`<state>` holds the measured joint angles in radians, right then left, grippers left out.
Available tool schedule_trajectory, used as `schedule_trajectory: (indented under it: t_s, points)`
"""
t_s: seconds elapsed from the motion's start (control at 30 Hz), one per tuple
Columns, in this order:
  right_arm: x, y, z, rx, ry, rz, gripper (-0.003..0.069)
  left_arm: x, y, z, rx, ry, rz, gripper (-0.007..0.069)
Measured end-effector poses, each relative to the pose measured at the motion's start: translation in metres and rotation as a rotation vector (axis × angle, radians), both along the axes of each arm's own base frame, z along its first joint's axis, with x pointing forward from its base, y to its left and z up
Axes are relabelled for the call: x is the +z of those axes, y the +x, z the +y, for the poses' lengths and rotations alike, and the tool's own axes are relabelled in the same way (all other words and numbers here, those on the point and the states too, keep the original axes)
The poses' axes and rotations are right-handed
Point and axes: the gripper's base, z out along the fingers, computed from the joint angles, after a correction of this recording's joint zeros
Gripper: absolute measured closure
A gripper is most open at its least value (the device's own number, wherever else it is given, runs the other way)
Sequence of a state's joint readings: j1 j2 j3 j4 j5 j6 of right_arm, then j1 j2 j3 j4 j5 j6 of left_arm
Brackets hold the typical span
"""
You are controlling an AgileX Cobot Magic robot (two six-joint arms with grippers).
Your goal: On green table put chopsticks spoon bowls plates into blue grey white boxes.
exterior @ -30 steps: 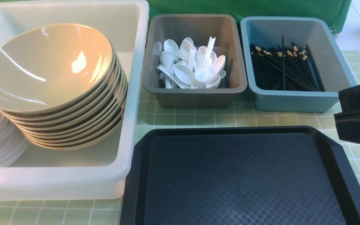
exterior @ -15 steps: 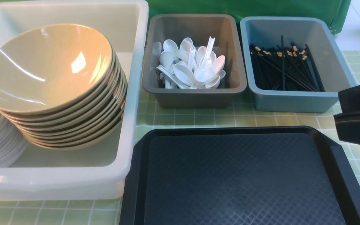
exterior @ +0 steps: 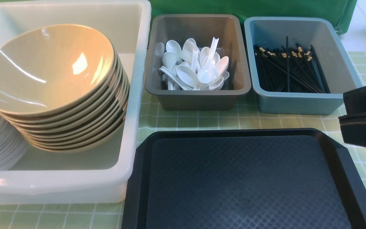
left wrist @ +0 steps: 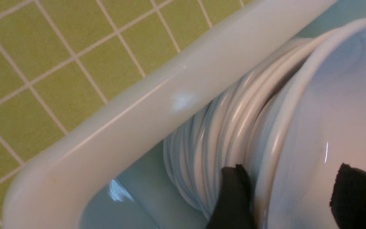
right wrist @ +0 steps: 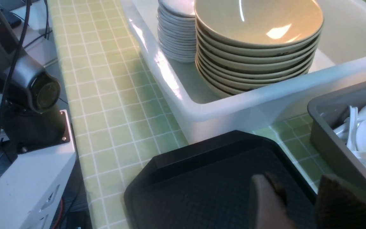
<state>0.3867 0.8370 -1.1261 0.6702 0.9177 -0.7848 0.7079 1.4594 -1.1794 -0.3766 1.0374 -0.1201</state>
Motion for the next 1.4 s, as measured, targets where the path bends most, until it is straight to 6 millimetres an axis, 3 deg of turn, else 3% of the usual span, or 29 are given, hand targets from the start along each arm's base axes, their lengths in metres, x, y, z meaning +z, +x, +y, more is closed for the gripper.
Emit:
schedule_trajectory:
  t_s: [0.17, 0.37, 0.47, 0.57, 0.63, 0.7, 0.73, 0.8, 0.87, 0.93, 1.0, 1.07, 1.13, 1.27, 1.37, 1.4]
  points:
    - [0.001, 0.000, 0.001, -0.004, 0.017, -0.005, 0.0423, 0.005, -0.005, -0.001, -0.015, 0.061, 0.024, -0.0017]
    - [0.007, 0.000, 0.004, 0.002, 0.092, 0.002, 0.0423, 0.018, -0.016, -0.007, 0.003, 0.201, 0.087, -0.0039]
    - [0.008, 0.000, 0.004, 0.005, 0.106, 0.005, 0.0423, 0.034, -0.023, -0.020, -0.022, 0.301, 0.082, -0.0039]
    - [0.008, 0.000, 0.004, 0.005, 0.110, 0.006, 0.0423, 0.047, -0.026, -0.039, -0.084, 0.346, 0.048, -0.0039]
    - [0.008, 0.000, 0.004, 0.003, 0.112, 0.004, 0.0423, 0.066, -0.026, -0.082, -0.283, 0.392, -0.046, -0.0030]
    - [0.009, 0.001, 0.004, -0.013, 0.125, 0.005, 0.0423, 0.079, -0.031, -0.118, -0.466, 0.415, -0.140, 0.0000]
    - [0.009, 0.001, 0.004, -0.016, 0.128, 0.007, 0.0423, 0.080, -0.031, -0.122, -0.495, 0.421, -0.151, 0.0004]
    - [0.009, 0.007, 0.001, -0.100, 0.147, 0.026, 0.0423, 0.094, -0.045, -0.173, -0.780, 0.414, -0.293, 0.0078]
    - [0.008, 0.011, -0.002, -0.157, 0.130, 0.025, 0.0423, 0.098, -0.052, -0.190, -0.887, 0.404, -0.338, 0.0123]
    - [0.000, 0.021, -0.012, -0.305, 0.046, 0.048, 0.0429, 0.101, -0.071, -0.215, -1.055, 0.377, -0.392, 0.0250]
    - [-0.007, 0.028, -0.018, -0.394, -0.018, 0.086, 0.0458, 0.098, -0.080, -0.223, -1.120, 0.365, -0.394, 0.0332]
    - [-0.016, 0.033, -0.027, -0.505, -0.109, 0.143, 0.0540, 0.089, -0.093, -0.231, -1.187, 0.327, -0.391, 0.0486]
    - [-0.021, 0.032, -0.036, -0.587, -0.174, 0.190, 0.0604, 0.082, -0.106, -0.234, -1.212, 0.292, -0.410, 0.0574]
    - [-0.028, 0.017, -0.053, -0.718, -0.191, 0.200, 0.0634, 0.068, -0.136, -0.231, -1.216, 0.227, -0.467, 0.0622]
    - [-0.046, -0.011, -0.072, -0.810, -0.121, 0.124, 0.0637, 0.052, -0.166, -0.224, -1.179, 0.174, -0.522, 0.0626]
    - [-0.047, -0.013, -0.073, -0.813, -0.110, 0.111, 0.0637, 0.051, -0.168, -0.224, -1.176, 0.173, -0.523, 0.0626]
